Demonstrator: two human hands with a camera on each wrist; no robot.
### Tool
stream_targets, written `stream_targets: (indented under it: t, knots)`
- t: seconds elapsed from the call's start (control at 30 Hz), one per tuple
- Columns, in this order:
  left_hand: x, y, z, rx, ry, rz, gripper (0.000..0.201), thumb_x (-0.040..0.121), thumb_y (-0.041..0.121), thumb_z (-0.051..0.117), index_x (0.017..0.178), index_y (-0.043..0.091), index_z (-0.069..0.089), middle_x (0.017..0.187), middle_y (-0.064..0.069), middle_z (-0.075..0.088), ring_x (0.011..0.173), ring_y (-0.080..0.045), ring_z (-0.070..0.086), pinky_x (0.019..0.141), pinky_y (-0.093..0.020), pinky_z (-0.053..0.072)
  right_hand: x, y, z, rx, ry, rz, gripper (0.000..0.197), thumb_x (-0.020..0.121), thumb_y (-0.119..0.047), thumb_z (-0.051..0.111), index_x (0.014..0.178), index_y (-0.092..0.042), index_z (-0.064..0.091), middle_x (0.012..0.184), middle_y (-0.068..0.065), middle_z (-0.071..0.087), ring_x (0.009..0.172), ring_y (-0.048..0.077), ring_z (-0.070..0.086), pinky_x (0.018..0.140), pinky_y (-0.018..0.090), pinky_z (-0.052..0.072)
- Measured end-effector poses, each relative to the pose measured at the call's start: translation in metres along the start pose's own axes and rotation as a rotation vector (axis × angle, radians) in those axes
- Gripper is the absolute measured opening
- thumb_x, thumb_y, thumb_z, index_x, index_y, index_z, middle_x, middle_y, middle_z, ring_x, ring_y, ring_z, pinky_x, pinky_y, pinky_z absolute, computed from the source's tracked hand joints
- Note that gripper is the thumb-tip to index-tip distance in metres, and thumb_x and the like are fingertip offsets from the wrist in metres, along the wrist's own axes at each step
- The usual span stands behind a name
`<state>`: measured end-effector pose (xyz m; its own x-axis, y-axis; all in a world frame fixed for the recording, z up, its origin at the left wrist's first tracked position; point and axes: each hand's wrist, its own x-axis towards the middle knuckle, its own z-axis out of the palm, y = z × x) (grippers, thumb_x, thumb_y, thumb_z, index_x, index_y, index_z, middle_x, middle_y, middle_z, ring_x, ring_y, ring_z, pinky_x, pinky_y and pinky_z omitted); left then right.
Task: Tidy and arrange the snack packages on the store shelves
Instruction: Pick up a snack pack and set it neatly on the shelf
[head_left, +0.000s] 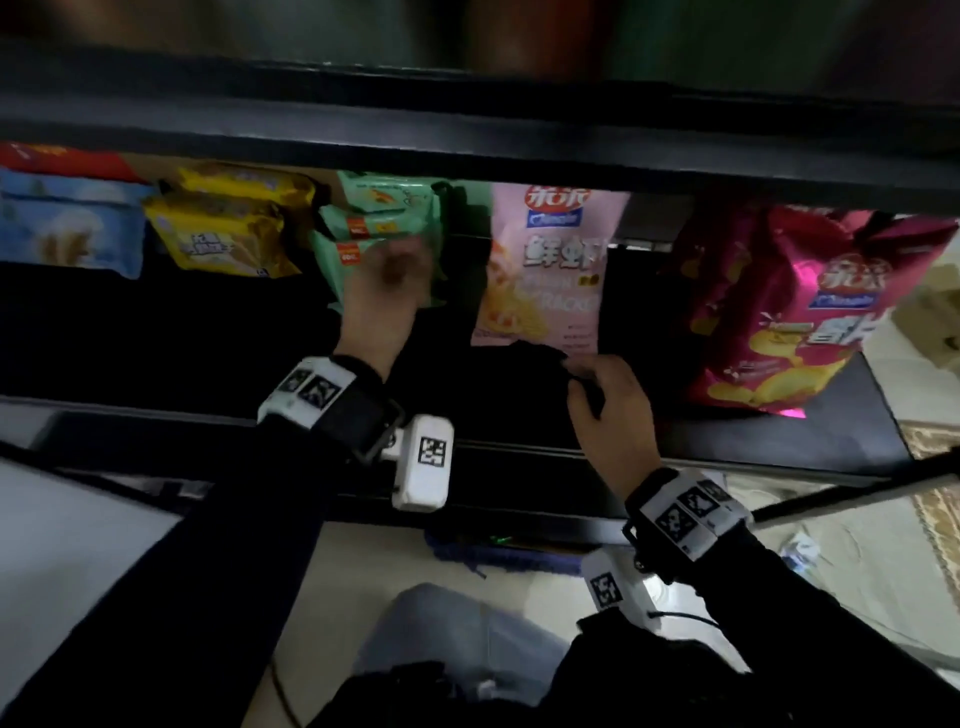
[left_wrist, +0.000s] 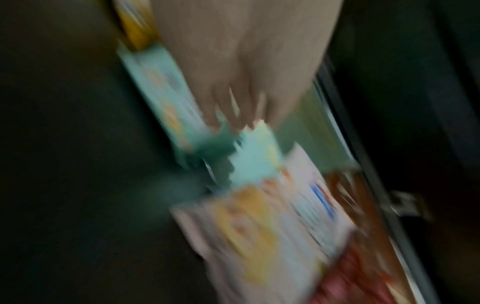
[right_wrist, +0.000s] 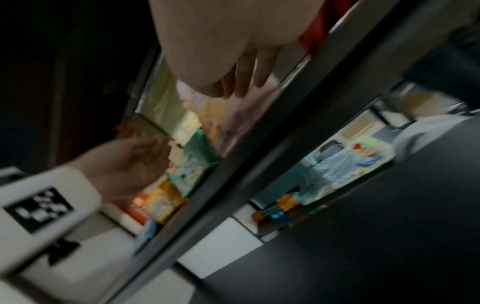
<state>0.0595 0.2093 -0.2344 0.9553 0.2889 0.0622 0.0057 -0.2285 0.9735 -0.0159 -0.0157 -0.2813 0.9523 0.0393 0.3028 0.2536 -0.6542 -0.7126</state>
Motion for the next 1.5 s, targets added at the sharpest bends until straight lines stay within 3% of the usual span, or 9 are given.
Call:
stream_targets:
  t: [0.13, 0.2, 0.3, 0.37, 0.5, 0.73, 0.97, 1.23, 1.5]
  knots:
    - [0.018, -0.034, -0.057, -0.029, 0.234, -0.097, 0.020, 0.090, 0.004, 0.059, 0.110, 0.001, 0.055, 0.115, -0.014, 0.063, 0.106, -0.022, 0.061, 0.094, -0.027, 0.049, 0.042, -0.062, 0.049, 0.225, -0.250, -0.019, 0.033, 0.091, 0.002, 0.052, 0.124, 0.000, 0.052, 0.123, 0.016, 0.057, 0.115, 0.029, 0.055, 0.099, 0.032, 0.043]
    - [0.035, -0.044, -0.074, -0.049, 0.131, -0.171, 0.044, 0.087, 0.007, 0.067, 0.125, -0.001, 0.046, 0.125, -0.013, 0.059, 0.116, -0.023, 0.057, 0.102, -0.040, 0.046, 0.069, -0.092, 0.076, 0.232, -0.333, 0.033, 0.050, 0.092, -0.004, 0.054, 0.139, -0.003, 0.038, 0.139, 0.013, 0.045, 0.129, 0.020, 0.042, 0.103, 0.016, 0.032]
    - [0.049, -0.055, -0.086, -0.018, -0.119, -0.192, 0.059, 0.087, 0.011, 0.069, 0.138, 0.006, 0.041, 0.136, -0.010, 0.055, 0.124, -0.023, 0.053, 0.106, -0.042, 0.043, 0.100, -0.118, 0.108, 0.420, -0.242, 0.253, 0.061, 0.087, 0.001, 0.062, 0.140, -0.002, 0.031, 0.125, 0.006, 0.050, 0.108, 0.007, 0.046, 0.073, -0.009, 0.032]
    - [0.058, -0.059, -0.089, 0.040, -0.254, -0.144, 0.049, 0.089, 0.014, 0.067, 0.134, 0.004, 0.049, 0.132, -0.010, 0.059, 0.121, -0.023, 0.056, 0.105, -0.044, 0.044, 0.113, -0.120, 0.124, 0.488, -0.188, 0.394, 0.052, 0.085, 0.001, 0.064, 0.130, -0.005, 0.039, 0.108, -0.002, 0.053, 0.099, 0.009, 0.050, 0.064, -0.004, 0.039]
    - [0.070, -0.063, -0.096, 0.088, -0.362, -0.120, 0.041, 0.091, 0.021, 0.066, 0.128, 0.005, 0.057, 0.128, -0.011, 0.062, 0.118, -0.026, 0.059, 0.103, -0.044, 0.045, 0.118, -0.110, 0.144, 0.418, -0.148, 0.493, 0.056, 0.084, -0.010, 0.070, 0.132, -0.003, 0.044, 0.128, 0.009, 0.059, 0.117, 0.022, 0.056, 0.096, 0.030, 0.049]
    - [0.059, -0.068, -0.125, -0.124, -0.500, -0.256, 0.046, 0.087, 0.039, 0.067, 0.127, 0.018, 0.057, 0.120, 0.003, 0.066, 0.106, -0.012, 0.066, 0.078, -0.027, 0.056, 0.092, -0.106, 0.143, 0.645, -0.015, 0.565, 0.062, 0.075, -0.029, 0.080, 0.125, -0.009, 0.049, 0.113, 0.003, 0.066, 0.097, 0.014, 0.067, 0.073, 0.027, 0.057]
    - [0.054, -0.057, -0.140, -0.443, -0.464, -0.324, 0.008, 0.095, 0.022, 0.056, 0.088, 0.022, 0.061, 0.085, 0.012, 0.074, 0.078, -0.002, 0.068, 0.055, -0.014, 0.050, 0.089, -0.114, 0.141, 1.021, -0.133, 0.665, 0.022, 0.083, -0.030, 0.069, 0.101, -0.018, 0.064, 0.083, -0.005, 0.074, 0.056, 0.005, 0.062, 0.054, 0.017, 0.049]
    - [0.059, -0.053, -0.150, -0.209, -0.426, -0.138, 0.016, 0.097, 0.018, 0.055, 0.081, 0.022, 0.053, 0.097, 0.001, 0.064, 0.100, -0.018, 0.064, 0.082, -0.035, 0.056, 0.088, -0.119, 0.139, 0.946, -0.174, 0.643, 0.043, 0.074, -0.043, 0.072, 0.112, -0.028, 0.059, 0.106, -0.009, 0.072, 0.104, 0.014, 0.066, 0.087, 0.035, 0.053]
    - [0.055, -0.050, -0.147, -0.364, -0.469, -0.214, 0.015, 0.094, 0.017, 0.058, 0.080, 0.021, 0.057, 0.086, 0.006, 0.069, 0.085, -0.012, 0.068, 0.070, -0.028, 0.058, 0.088, -0.112, 0.127, 1.252, -0.179, 0.758, 0.060, 0.076, -0.023, 0.069, 0.132, -0.010, 0.052, 0.129, 0.012, 0.061, 0.119, 0.031, 0.058, 0.094, 0.049, 0.051]
